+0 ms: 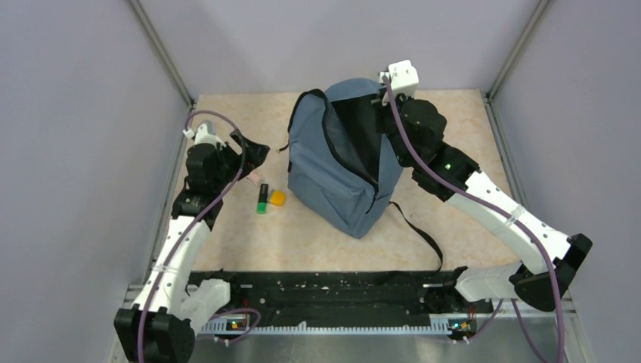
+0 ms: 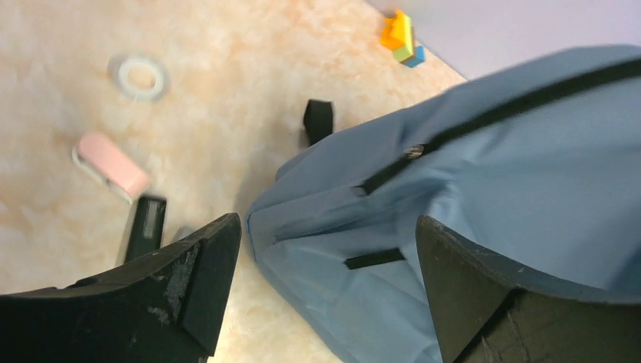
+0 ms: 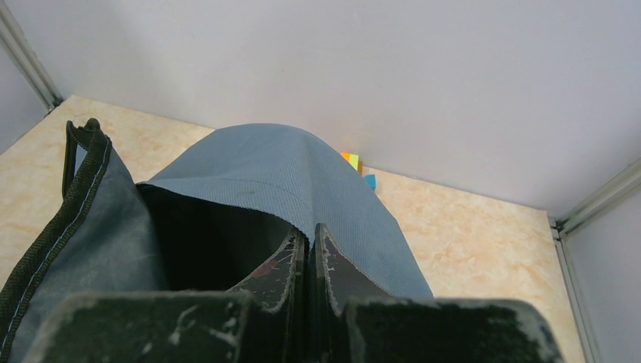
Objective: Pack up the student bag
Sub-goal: Adjust the student bag at the center of the board, then zip the student bag at the center of the board.
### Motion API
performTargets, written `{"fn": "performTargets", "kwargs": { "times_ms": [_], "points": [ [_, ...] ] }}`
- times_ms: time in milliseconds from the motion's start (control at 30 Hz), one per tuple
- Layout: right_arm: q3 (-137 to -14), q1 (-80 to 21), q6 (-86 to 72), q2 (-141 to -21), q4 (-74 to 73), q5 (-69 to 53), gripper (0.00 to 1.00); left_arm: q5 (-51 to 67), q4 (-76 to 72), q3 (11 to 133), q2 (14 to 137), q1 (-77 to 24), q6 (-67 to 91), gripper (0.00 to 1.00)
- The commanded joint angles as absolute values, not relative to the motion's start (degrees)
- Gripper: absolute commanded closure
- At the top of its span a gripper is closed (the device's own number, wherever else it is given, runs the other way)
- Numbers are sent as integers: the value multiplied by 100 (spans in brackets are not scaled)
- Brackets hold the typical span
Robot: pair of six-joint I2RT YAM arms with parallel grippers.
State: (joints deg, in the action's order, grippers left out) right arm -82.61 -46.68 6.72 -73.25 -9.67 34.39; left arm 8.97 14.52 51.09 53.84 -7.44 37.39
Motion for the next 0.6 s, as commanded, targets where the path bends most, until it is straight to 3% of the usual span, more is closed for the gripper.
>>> {"fn": "performTargets", "kwargs": {
  "times_ms": [0,267,567],
  "points": [
    [-8421,-4603,574,-7204,-893,3437,100,887,-113,4373,5239,-528,5642,12],
    [-8299,-4598,546,-7106,-791,3372,100,940,-1704,3566,5592,-535,7423,17],
    [-8163,-4600,566,-6955,-694,3331,100,1217,-2585,3723,6762,-849,8286,25]
  ]
}}
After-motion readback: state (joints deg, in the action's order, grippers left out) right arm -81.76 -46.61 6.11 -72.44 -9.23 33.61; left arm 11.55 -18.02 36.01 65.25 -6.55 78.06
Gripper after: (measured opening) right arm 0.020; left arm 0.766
